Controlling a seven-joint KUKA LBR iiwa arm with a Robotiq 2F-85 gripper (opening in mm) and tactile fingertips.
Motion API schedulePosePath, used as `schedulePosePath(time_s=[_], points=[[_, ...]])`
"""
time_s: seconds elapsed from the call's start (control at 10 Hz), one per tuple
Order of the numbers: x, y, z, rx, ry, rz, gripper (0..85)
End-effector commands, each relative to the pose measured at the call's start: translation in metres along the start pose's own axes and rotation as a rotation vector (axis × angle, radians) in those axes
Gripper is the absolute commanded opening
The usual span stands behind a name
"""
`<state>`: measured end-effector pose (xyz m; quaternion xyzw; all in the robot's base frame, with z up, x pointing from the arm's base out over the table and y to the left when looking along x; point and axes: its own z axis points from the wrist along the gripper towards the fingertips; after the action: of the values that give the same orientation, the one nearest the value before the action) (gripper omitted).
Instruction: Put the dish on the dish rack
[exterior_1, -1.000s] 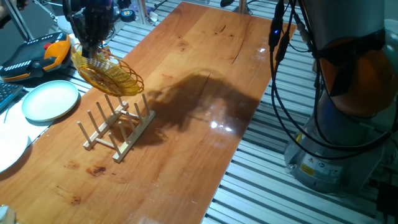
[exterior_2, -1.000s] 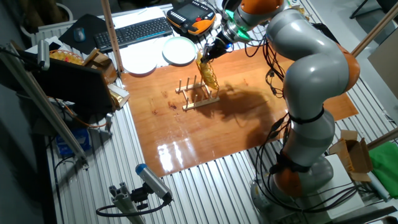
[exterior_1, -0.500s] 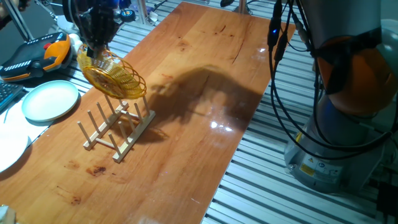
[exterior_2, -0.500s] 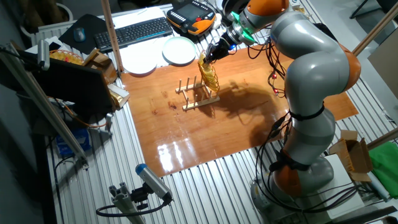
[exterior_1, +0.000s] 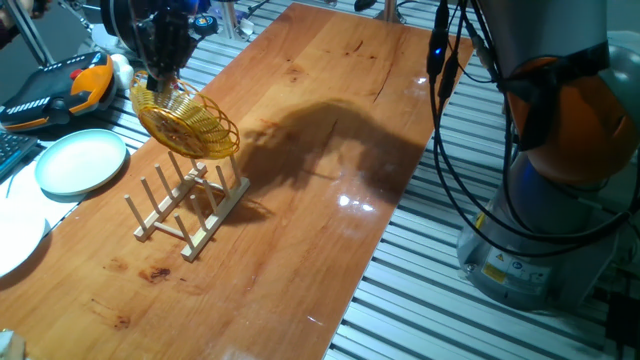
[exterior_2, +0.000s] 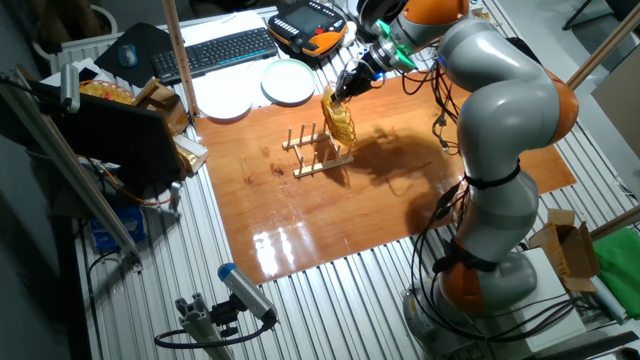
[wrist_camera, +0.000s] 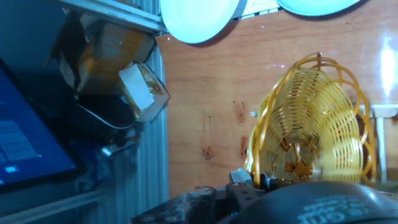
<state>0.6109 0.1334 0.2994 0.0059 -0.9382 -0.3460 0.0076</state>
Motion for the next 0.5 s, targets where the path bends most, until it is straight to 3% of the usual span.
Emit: schedulePosePath(time_s=[0.0, 0.4], points=[[0.0002, -0.0013, 0.0000, -0.005, 0.000, -0.011, 0.7], [0.0003, -0.0043, 0.0015, -0.021, 0.006, -0.023, 0.7]])
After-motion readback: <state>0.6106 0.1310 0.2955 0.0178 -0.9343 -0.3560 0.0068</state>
